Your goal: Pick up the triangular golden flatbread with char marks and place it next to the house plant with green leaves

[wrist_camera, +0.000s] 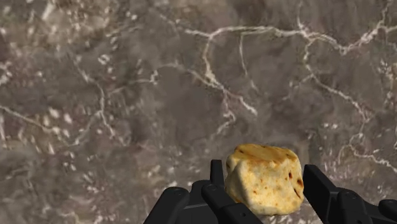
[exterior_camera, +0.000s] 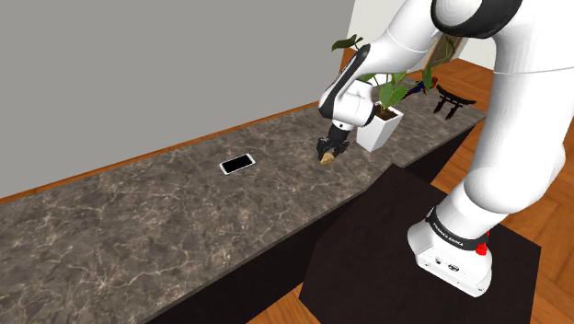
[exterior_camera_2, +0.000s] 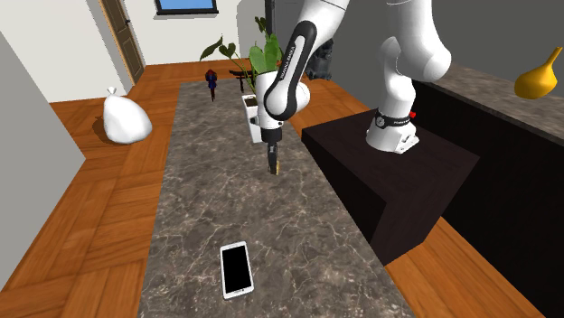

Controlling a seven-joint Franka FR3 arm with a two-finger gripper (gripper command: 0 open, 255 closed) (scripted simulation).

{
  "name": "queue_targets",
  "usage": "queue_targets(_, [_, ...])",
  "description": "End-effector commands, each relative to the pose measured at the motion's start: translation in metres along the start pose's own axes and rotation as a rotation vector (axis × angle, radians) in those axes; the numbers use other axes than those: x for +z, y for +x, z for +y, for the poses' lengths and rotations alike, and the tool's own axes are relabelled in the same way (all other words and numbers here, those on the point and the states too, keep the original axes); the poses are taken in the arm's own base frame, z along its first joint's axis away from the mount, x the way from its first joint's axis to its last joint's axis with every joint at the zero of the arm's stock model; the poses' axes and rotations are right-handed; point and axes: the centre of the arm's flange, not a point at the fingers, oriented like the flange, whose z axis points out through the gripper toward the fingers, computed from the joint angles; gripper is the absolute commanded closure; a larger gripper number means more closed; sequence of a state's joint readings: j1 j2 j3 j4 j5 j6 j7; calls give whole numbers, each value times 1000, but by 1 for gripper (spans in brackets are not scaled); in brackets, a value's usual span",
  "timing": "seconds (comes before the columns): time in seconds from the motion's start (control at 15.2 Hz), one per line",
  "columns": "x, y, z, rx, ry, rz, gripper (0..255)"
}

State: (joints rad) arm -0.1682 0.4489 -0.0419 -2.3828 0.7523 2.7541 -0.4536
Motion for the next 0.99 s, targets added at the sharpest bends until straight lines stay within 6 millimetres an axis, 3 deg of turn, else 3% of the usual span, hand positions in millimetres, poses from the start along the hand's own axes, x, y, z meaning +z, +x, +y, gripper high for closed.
queue_targets(0.0, [1,0,0,0,0,0,255])
queue_targets(0.2, [1,0,0,0,0,0,255])
queue_targets(0.26, [1,0,0,0,0,0,0])
queue_targets(0.59, [1,0,0,0,0,0,0])
queue_targets(0.86, [-49,0,0,0,0,0,0])
queue_targets(0.92, [-49,0,0,0,0,0,0])
